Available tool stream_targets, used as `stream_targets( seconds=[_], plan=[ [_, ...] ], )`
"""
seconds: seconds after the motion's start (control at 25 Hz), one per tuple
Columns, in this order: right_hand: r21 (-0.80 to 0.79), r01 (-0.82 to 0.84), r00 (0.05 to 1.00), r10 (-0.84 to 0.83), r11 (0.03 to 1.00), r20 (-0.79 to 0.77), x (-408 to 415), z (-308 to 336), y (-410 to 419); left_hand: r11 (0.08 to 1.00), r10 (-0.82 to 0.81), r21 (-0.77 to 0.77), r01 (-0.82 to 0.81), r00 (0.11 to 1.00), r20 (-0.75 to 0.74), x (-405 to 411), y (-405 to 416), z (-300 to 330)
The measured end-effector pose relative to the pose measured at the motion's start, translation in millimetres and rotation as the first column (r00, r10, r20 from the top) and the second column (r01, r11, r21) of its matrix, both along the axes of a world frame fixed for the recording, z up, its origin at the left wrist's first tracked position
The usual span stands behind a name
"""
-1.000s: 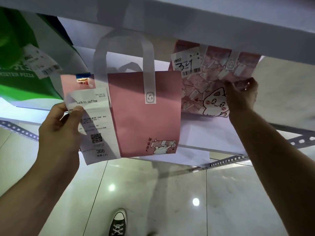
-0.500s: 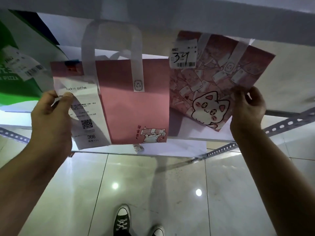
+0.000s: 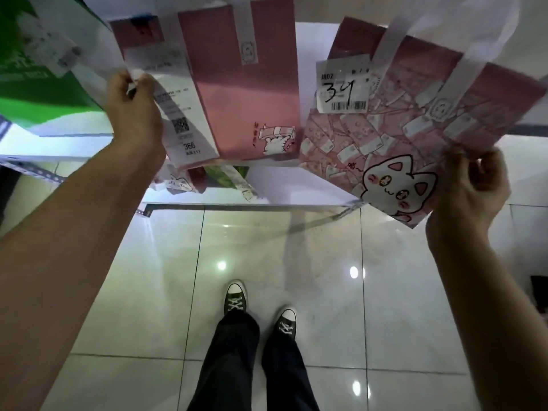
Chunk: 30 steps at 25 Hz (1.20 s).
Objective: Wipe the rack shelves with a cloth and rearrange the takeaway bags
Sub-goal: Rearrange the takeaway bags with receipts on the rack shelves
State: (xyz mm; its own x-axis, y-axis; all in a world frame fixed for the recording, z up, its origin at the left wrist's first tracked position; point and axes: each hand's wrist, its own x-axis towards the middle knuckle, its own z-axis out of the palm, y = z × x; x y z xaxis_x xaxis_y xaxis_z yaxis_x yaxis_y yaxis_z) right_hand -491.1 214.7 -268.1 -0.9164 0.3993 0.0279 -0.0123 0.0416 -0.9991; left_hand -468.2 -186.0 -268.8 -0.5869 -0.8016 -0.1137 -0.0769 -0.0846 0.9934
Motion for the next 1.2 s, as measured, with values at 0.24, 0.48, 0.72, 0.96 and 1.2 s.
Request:
stream_targets(
  seconds=[0.24,0.48,0.72,0.96,1.2],
  plan=[
    [0.045,-0.097,0.989,0.091,0.994,0.119,47,30,38,0.994,-0.108,0.03,0.104,0.978,0.177,-9,21,4],
    [0.004,-0.26,0.934,0.25,0.966,0.254,76,41,48,0.959,-0.281,0.086,0.269,0.937,0.208,-19,59,14],
    [-0.026,-0.285,0.889,0.275,0.958,0.367,97,41,48,0.901,-0.433,0.121,0.416,0.872,0.228,-42,87,11],
    [-0.054,-0.261,0.873,0.26,0.964,0.413,101,34,46,0.822,-0.57,0.15,0.55,0.8,0.189,-67,117,1],
    [-0.076,-0.222,0.873,0.233,0.972,0.428,94,35,43,0.785,-0.619,0.171,0.595,0.767,0.168,-86,139,1]
  ],
)
